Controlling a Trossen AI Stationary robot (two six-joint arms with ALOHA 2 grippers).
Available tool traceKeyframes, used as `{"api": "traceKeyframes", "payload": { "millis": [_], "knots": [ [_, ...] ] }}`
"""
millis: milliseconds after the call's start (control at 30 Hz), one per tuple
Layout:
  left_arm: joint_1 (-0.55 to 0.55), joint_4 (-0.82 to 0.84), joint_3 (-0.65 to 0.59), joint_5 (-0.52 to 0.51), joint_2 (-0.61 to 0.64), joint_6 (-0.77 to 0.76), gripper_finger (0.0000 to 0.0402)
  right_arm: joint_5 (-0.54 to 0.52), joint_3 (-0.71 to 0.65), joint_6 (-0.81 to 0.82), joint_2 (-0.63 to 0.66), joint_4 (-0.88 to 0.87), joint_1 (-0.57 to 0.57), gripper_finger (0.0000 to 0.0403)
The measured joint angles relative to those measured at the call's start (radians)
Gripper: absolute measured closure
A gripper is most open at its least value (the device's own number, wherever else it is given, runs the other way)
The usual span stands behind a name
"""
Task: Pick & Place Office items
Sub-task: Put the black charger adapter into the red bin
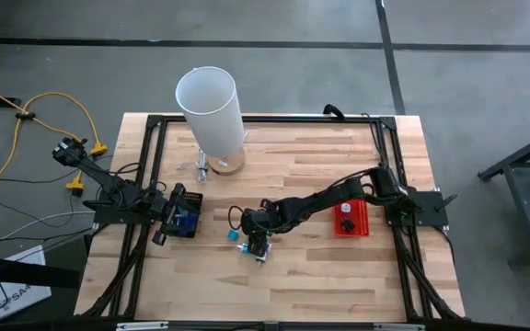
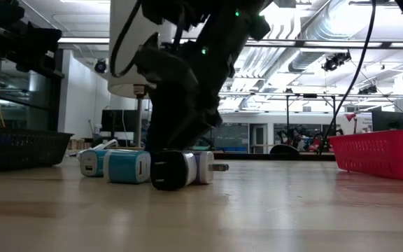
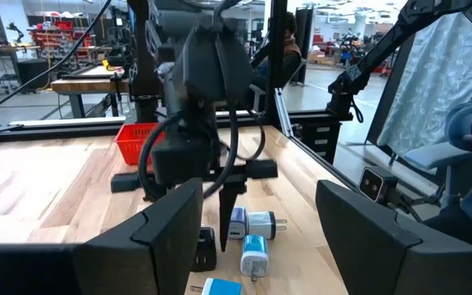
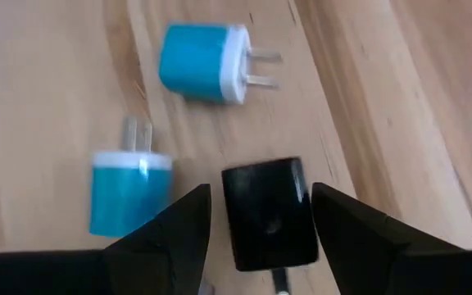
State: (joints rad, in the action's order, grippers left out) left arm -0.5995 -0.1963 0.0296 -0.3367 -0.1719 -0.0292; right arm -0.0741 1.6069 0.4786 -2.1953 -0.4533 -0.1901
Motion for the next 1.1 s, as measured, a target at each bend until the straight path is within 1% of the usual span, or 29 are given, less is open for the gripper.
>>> {"api": "traceKeyframes", "payload": {
  "millis": [1000,1100],
  "knots": [
    [0.0,0.0,0.0,0.0,0.0,0.0,0.0169,-0.006,-0.001,-0.001,-0.011,-0.006,0.0,0.0204],
    [0.0,0.0,0.0,0.0,0.0,0.0,0.0169,-0.005,-0.001,-0.001,-0.011,-0.006,0.0,0.0213]
  ]
}}
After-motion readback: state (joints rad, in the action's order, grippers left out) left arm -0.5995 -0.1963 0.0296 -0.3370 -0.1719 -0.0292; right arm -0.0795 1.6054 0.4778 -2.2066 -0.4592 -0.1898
